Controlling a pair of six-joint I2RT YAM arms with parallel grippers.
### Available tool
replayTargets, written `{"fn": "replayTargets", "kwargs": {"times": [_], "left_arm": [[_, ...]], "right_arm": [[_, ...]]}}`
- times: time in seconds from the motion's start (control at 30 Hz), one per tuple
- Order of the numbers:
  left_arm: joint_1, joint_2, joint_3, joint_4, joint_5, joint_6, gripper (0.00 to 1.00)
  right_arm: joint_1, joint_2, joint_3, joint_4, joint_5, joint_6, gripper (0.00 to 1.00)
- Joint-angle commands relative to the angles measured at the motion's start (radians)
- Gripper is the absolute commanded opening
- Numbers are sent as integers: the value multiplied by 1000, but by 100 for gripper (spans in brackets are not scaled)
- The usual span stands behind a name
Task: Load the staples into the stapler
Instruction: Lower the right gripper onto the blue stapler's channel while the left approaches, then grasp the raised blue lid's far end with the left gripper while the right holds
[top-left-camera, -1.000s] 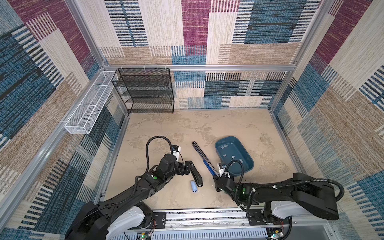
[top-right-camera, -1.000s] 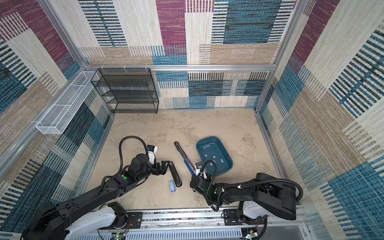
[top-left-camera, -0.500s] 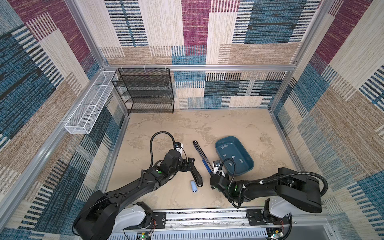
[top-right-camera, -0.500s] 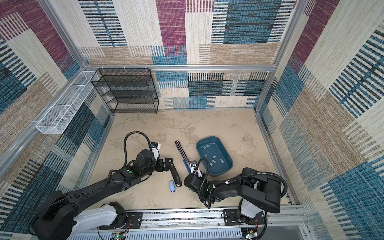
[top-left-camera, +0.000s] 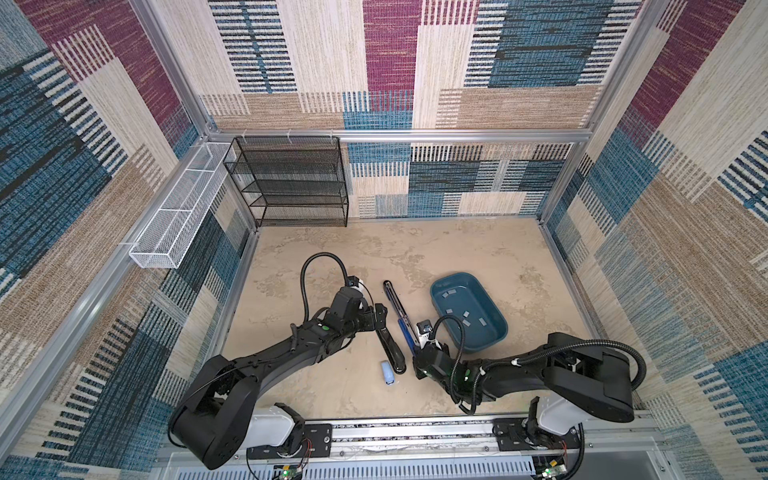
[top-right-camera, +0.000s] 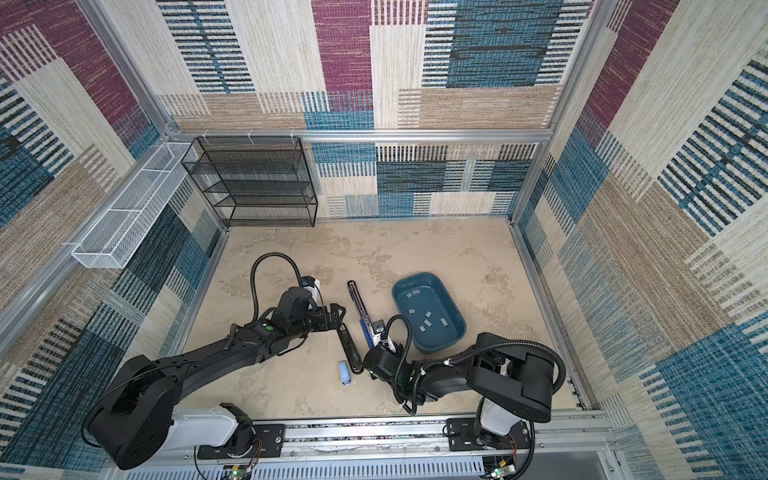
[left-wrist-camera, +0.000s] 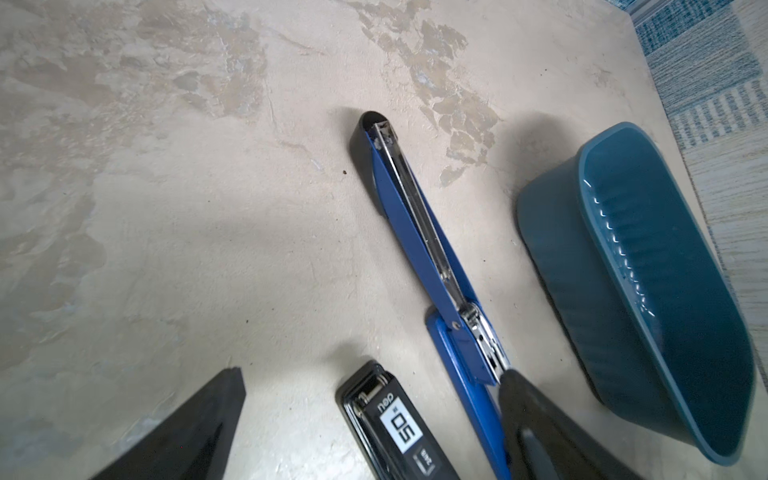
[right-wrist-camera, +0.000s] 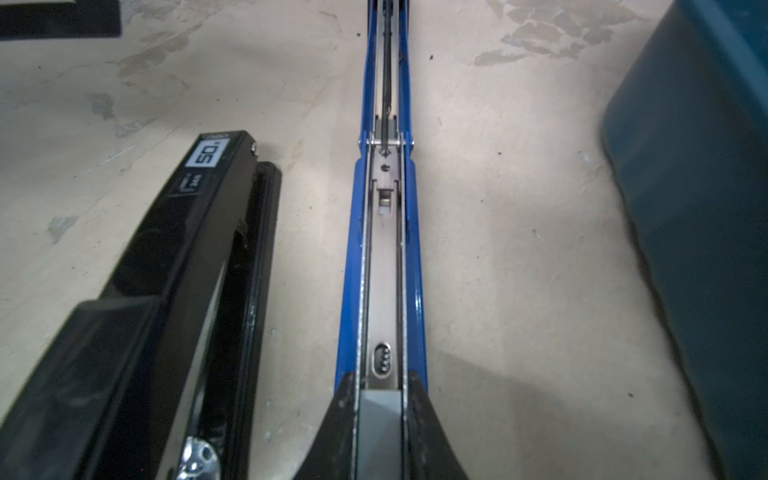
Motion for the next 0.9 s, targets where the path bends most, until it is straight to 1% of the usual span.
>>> {"fn": "replayTargets", "kwargs": {"times": [0.0, 0.2, 0.33, 0.5, 0.87], "left_arm": [[9, 32, 16, 46, 50, -42, 99], [44, 139, 66, 28, 118, -101, 99], [72, 216, 93, 35, 146, -133, 99], [106, 303, 130, 61, 220, -159, 99], [131, 432, 198, 64, 251, -193, 99]], "right_arm": [[1, 18, 12, 84, -46, -16, 17], [1, 49, 36, 109, -96, -5, 16], [1, 71, 43, 128, -104, -10, 14], [1, 74, 53, 123, -118, -7, 13], [-8, 57, 24, 174, -165, -4, 12]]}}
